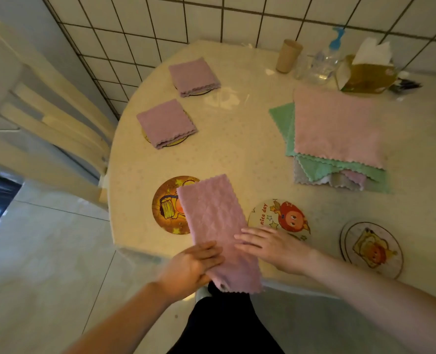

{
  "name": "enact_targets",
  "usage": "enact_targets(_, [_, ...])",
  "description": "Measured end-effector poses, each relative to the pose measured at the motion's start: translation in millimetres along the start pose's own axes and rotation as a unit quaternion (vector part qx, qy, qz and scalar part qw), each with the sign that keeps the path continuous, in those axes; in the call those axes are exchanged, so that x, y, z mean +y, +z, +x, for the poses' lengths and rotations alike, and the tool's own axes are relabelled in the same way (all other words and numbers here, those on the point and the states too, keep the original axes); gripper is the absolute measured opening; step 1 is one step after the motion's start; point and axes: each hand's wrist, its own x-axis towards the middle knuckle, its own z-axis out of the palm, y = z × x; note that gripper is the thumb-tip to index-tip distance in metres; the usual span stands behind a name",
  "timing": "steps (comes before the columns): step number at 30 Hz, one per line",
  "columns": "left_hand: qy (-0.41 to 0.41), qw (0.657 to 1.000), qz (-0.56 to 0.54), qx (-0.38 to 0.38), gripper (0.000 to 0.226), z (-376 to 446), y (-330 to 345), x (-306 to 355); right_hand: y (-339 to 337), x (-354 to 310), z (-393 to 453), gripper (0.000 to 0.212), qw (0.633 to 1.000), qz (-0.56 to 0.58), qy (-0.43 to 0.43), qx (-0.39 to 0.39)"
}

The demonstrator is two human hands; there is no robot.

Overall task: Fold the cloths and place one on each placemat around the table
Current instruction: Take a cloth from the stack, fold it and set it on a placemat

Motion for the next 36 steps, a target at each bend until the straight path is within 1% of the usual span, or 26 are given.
enact_targets(1, [-0.069, 0.994, -0.086, -0.005, 0.048, 0.9, -8.1, 4.7, 2.6, 3.3, 0.2, 0.091, 1.000, 0.014, -0.006, -0.004])
enact_targets(2, [-0.161, 0.969, -0.185, -0.020, 0.053, 2.7, -12.3, 6.3, 3.5, 5.7, 0.6, 0.090, 0.999, 0.046, 0.002, -0.013])
enact_targets(3, [-0.239, 0.934, -0.267, -0.009, 0.058, 6.9, -19.1, 8.8, 3.8, 7.1, 2.8, 0.085, 0.995, 0.093, 0.019, -0.022])
enact_targets(4, [-0.294, 0.899, -0.323, 0.025, 0.066, 10.7, -22.7, 8.7, 1.9, 6.6, 4.5, 0.078, 0.988, 0.146, 0.043, -0.027])
enact_targets(5, [-0.328, 0.870, -0.361, 0.064, 0.069, 15.1, -26.1, 8.2, -0.4, 6.8, 7.0, 0.070, 0.977, 0.200, 0.074, -0.020])
enact_targets(7, [-0.379, 0.815, -0.420, 0.129, 0.053, 25.1, -31.3, 4.3, -9.1, 7.3, 14.4, 0.060, 0.937, 0.314, 0.156, 0.010])
enact_targets(8, [-0.399, 0.792, -0.437, 0.149, 0.048, 30.4, -35.1, 2.4, -15.4, 7.5, 18.5, 0.056, 0.906, 0.375, 0.196, 0.034])
enact_targets(9, [-0.415, 0.778, -0.443, 0.165, 0.047, 35.3, -38.3, -1.6, -20.7, 9.2, 24.8, 0.049, 0.872, 0.432, 0.224, 0.060])
enact_targets(10, [-0.428, 0.768, -0.444, 0.172, 0.048, 39.8, -41.1, -4.8, -25.7, 9.6, 31.2, 0.038, 0.844, 0.474, 0.238, 0.082])
enact_targets(12, [-0.447, 0.752, -0.448, 0.181, 0.048, 48.3, -45.0, -13.6, -31.5, 13.7, 48.4, 0.010, 0.814, 0.505, 0.260, 0.118])
enact_targets(13, [-0.456, 0.743, -0.454, 0.184, 0.048, 52.2, -47.3, -16.2, -32.9, 15.2, 57.1, 0.014, 0.801, 0.513, 0.275, 0.139])
enact_targets(14, [-0.468, 0.733, -0.457, 0.186, 0.049, 55.7, -49.1, -19.0, -34.6, 16.4, 64.3, 0.024, 0.784, 0.527, 0.290, 0.155])
enact_targets(16, [-0.486, 0.716, -0.462, 0.196, 0.047, 64.0, -52.1, -25.5, -35.6, 22.5, 80.4, 0.032, 0.741, 0.562, 0.321, 0.178])
enact_targets(17, [-0.494, 0.709, -0.462, 0.200, 0.044, 66.5, -52.4, -28.8, -36.3, 25.1, 86.8, 0.030, 0.722, 0.575, 0.336, 0.185])
enact_targets(18, [-0.498, 0.706, -0.461, 0.202, 0.041, 67.8, -51.8, -31.3, -36.6, 27.5, 92.2, 0.025, 0.712, 0.578, 0.352, 0.188])
enact_targets(21, [-0.491, 0.705, -0.462, 0.218, 0.034, 67.6, -48.9, -35.2, -34.5, 32.2, 103.8, 0.012, 0.696, 0.578, 0.372, 0.206])
enact_targets(24, [-0.474, 0.697, -0.474, 0.253, 0.027, 68.8, -47.1, -33.0, -30.8, 32.7, 107.0, 0.020, 0.669, 0.604, 0.372, 0.223])
enact_targets(26, [-0.476, 0.697, -0.467, 0.263, 0.027, 70.3, -45.0, -33.0, -29.3, 34.3, 110.0, 0.018, 0.654, 0.618, 0.375, 0.225])
enact_targets(27, [-0.480, 0.699, -0.458, 0.265, 0.028, 70.3, -42.4, -34.2, -28.6, 35.7, 112.6, 0.017, 0.651, 0.617, 0.379, 0.227])
enact_targets(29, [-0.499, 0.691, -0.447, 0.271, 0.031, 69.8, -38.3, -35.7, -28.0, 38.6, 119.1, 0.021, 0.653, 0.615, 0.378, 0.228])
enact_targets(32, [-0.509, 0.672, -0.460, 0.280, 0.035, 69.0, -36.1, -33.5, -29.9, 41.7, 129.7, 0.027, 0.672, 0.616, 0.349, 0.216])
enact_targets(34, [-0.504, 0.671, -0.468, 0.278, 0.037, 69.1, -38.1, -31.0, -32.3, 43.6, 134.7, 0.019, 0.692, 0.595, 0.341, 0.226])
enact_targets(36, [-0.509, 0.668, -0.465, 0.279, 0.034, 68.8, -39.8, -29.5, -34.0, 46.5, 138.4, 0.010, 0.708, 0.569, 0.342, 0.243])
